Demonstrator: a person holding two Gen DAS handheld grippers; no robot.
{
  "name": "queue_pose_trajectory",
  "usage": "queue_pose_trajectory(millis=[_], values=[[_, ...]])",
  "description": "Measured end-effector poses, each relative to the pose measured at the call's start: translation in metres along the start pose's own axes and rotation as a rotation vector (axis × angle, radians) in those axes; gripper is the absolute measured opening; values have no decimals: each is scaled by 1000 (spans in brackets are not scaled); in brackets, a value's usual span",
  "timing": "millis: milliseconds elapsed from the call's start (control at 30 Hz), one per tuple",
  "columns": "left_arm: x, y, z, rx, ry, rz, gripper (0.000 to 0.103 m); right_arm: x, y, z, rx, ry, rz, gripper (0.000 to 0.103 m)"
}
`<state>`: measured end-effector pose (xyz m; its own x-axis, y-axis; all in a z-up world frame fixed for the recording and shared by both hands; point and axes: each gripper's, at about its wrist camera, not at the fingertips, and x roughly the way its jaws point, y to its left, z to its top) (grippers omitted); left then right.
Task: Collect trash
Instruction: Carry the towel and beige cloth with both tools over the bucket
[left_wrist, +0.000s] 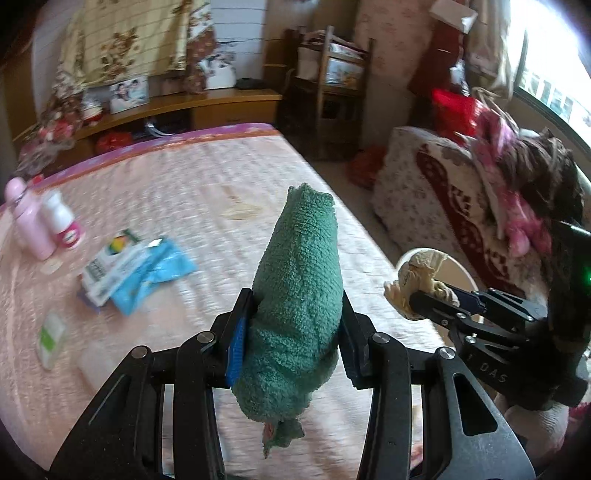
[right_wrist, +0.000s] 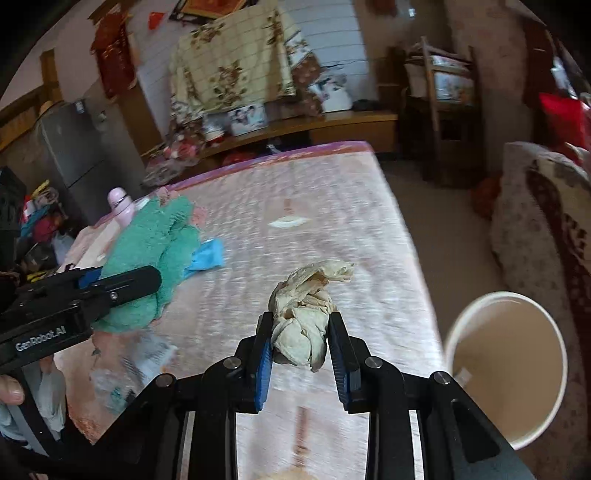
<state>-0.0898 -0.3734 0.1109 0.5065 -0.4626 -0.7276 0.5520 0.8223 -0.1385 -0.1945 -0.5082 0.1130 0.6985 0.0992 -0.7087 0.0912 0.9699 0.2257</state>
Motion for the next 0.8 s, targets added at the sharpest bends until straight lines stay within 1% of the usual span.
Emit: queue_pose_trajectory(millis=[300,500,700,800], values=[[30,-82,13,77,48,-104,40,-34,-78,-17,89,-13,-116,27],[56,-131,19,112,100,-160,40,-49,-130,-27,145,-8,-201,27],[90,-171,18,140,154,-193,40,-54,-168,-38,197,3,-258,27],[102,-183,17,143,167,-203,40,-54,-189,-45,228,12,-276,27]])
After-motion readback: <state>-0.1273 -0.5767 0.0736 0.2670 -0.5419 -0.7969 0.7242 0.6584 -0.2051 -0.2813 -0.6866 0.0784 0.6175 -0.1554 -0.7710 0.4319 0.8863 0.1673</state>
